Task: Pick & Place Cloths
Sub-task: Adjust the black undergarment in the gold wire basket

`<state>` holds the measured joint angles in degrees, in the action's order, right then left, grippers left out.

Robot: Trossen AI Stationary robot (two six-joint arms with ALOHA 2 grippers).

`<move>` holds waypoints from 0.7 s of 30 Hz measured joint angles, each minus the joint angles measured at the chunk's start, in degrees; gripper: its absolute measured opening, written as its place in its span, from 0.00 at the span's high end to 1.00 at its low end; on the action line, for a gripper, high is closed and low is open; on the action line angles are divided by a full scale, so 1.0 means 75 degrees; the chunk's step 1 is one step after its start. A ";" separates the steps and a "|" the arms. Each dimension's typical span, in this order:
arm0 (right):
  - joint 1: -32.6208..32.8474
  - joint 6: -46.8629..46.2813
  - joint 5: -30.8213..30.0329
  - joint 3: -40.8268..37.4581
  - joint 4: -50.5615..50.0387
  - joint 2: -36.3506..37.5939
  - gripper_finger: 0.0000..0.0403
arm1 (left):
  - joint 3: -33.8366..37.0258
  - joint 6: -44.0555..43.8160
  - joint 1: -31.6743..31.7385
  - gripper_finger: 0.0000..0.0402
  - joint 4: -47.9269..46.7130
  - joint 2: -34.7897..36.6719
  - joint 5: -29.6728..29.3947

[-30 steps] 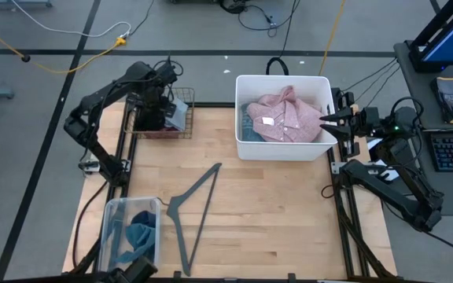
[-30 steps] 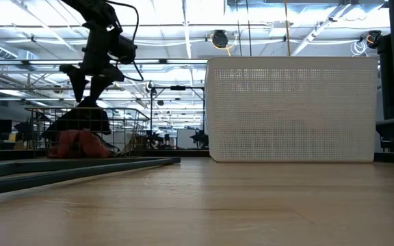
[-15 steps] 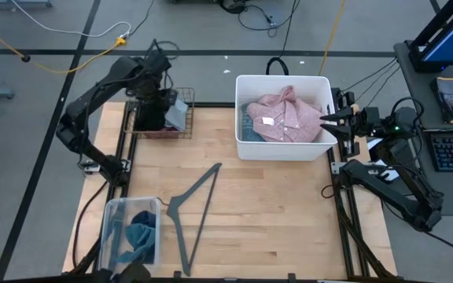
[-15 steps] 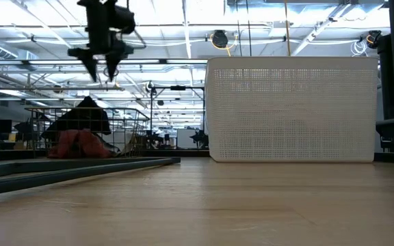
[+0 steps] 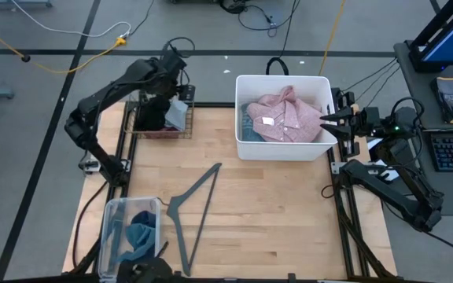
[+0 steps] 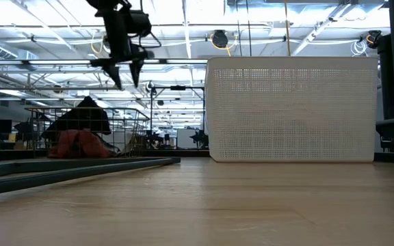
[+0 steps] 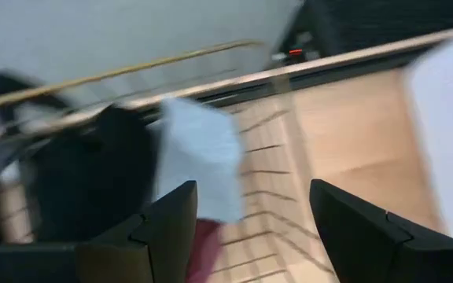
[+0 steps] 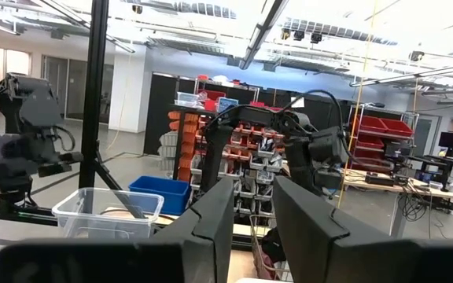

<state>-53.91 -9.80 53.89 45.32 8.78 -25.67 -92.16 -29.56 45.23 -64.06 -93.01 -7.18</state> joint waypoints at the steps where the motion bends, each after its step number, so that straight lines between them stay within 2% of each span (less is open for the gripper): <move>1: 0.0000 0.0000 0.0000 0.0000 0.0000 0.0000 0.79 | 0.0003 -0.0191 0.0020 0.38 -0.0166 -0.0050 -0.0220; 6: 0.0001 -0.0003 0.0003 0.0000 -0.0003 0.0000 0.79 | 0.0003 -0.0973 0.0227 0.38 -0.1280 -0.0104 -0.1029; 10: 0.0003 -0.0003 0.0020 0.0000 -0.0006 0.0000 0.79 | 0.0003 -0.1058 0.0465 0.38 -0.1575 -0.0105 -0.0626; 14: 0.0000 0.0000 0.0026 0.0000 -0.0066 0.0000 0.79 | 0.0044 -0.0891 0.0626 0.38 -0.1595 -0.0105 -0.0578; 18: 0.0000 -0.0001 0.0048 0.0000 -0.0174 -0.0001 0.79 | 0.0321 -0.0986 0.0856 0.38 -0.1602 -0.0102 -0.0546; 21: 0.0002 -0.0002 0.0050 0.0000 -0.0288 0.0000 0.79 | 0.0684 -0.1055 0.1063 0.38 -0.1505 -0.0102 -0.0099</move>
<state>-53.90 -9.82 54.26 45.32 6.62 -25.67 -87.03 -37.47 53.20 -75.34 -93.78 -7.92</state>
